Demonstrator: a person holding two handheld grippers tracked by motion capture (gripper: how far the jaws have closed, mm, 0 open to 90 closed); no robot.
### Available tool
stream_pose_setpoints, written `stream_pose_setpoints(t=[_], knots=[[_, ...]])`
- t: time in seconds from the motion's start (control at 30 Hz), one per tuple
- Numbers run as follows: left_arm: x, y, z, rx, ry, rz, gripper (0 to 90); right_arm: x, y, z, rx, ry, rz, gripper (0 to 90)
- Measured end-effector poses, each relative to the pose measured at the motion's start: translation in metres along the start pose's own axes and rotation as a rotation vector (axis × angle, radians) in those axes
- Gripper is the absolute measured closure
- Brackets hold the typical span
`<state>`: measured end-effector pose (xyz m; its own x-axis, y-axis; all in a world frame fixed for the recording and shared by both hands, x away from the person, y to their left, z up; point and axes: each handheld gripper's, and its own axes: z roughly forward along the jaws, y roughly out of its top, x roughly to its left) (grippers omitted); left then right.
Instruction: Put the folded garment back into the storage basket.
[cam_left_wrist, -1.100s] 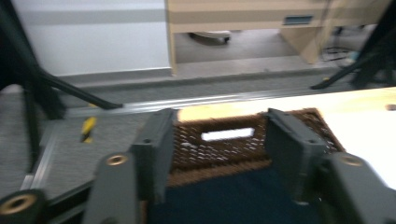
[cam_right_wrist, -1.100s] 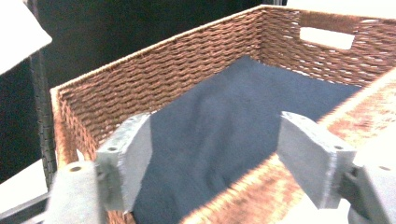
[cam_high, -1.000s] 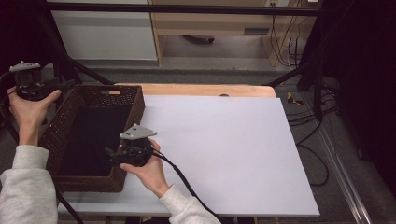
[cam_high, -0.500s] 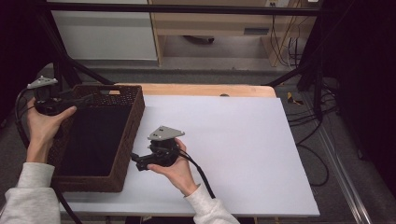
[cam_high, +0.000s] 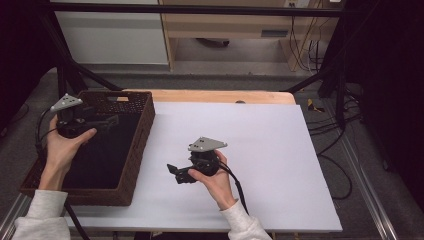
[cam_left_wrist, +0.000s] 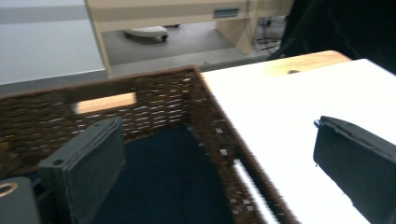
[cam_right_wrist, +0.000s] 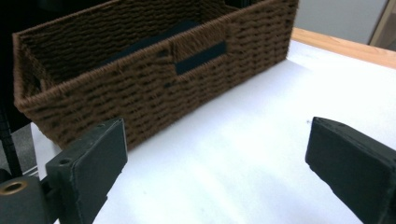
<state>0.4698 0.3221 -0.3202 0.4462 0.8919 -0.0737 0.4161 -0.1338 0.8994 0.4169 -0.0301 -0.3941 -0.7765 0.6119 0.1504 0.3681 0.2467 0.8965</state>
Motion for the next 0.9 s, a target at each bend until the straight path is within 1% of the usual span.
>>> stream_pose_setpoints(t=[0.03, 0.1, 0.17, 0.23, 0.33, 0.4, 0.5, 0.6, 0.67, 0.7, 0.77, 0.8, 0.83, 0.9], knots=[[-0.004, -0.001, 0.001, -0.001, -0.007, 0.011, 2.0, -0.003, -0.002, -0.002, 0.003, -0.003, -0.001, 5.0], [-0.011, -0.002, 0.002, -0.005, -0.024, 0.016, 2.1, -0.007, -0.005, -0.006, 0.006, -0.015, 0.002, 5.8], [-0.019, -0.005, 0.004, -0.028, -0.042, 0.015, 2.1, -0.012, -0.008, -0.011, 0.011, -0.024, 0.007, 5.6], [-0.026, -0.007, 0.005, -0.031, -0.054, 0.035, 2.1, -0.017, -0.010, -0.015, 0.019, -0.038, 0.006, 5.9], [-0.037, -0.009, 0.008, -0.024, -0.081, 0.045, 2.1, -0.024, -0.013, -0.024, 0.016, -0.052, 0.015, 5.7], [-0.045, -0.010, 0.009, -0.017, -0.086, 0.060, 2.1, -0.029, -0.015, -0.030, 0.017, -0.062, 0.015, 5.6], [-0.056, -0.011, 0.009, -0.025, -0.108, 0.069, 2.1, -0.037, -0.018, -0.041, 0.016, -0.073, 0.021, 5.4], [-0.067, -0.013, 0.008, -0.036, -0.124, 0.086, 2.1, -0.046, -0.023, -0.052, 0.013, -0.090, 0.027, 5.5], [-0.074, -0.015, 0.008, -0.036, -0.142, 0.083, 2.1, -0.051, -0.027, -0.060, 0.012, -0.086, 0.033, 5.3], [-0.077, -0.016, 0.008, -0.038, -0.145, 0.085, 2.1, -0.054, -0.029, -0.063, 0.013, -0.089, 0.033, 5.3], [-0.082, -0.017, 0.009, -0.041, -0.141, 0.102, 2.1, -0.059, -0.033, -0.071, 0.012, -0.101, 0.031, 5.3], [-0.082, -0.017, 0.009, -0.041, -0.141, 0.102, 2.1, -0.062, -0.034, -0.074, 0.015, -0.105, 0.032, 5.2], [-0.088, -0.020, 0.011, -0.043, -0.153, 0.098, 2.1, -0.066, -0.037, -0.079, 0.015, -0.111, 0.034, 5.3], [-0.096, -0.023, 0.013, -0.038, -0.177, 0.104, 2.1, -0.070, -0.040, -0.084, 0.015, -0.113, 0.033, 5.2]])
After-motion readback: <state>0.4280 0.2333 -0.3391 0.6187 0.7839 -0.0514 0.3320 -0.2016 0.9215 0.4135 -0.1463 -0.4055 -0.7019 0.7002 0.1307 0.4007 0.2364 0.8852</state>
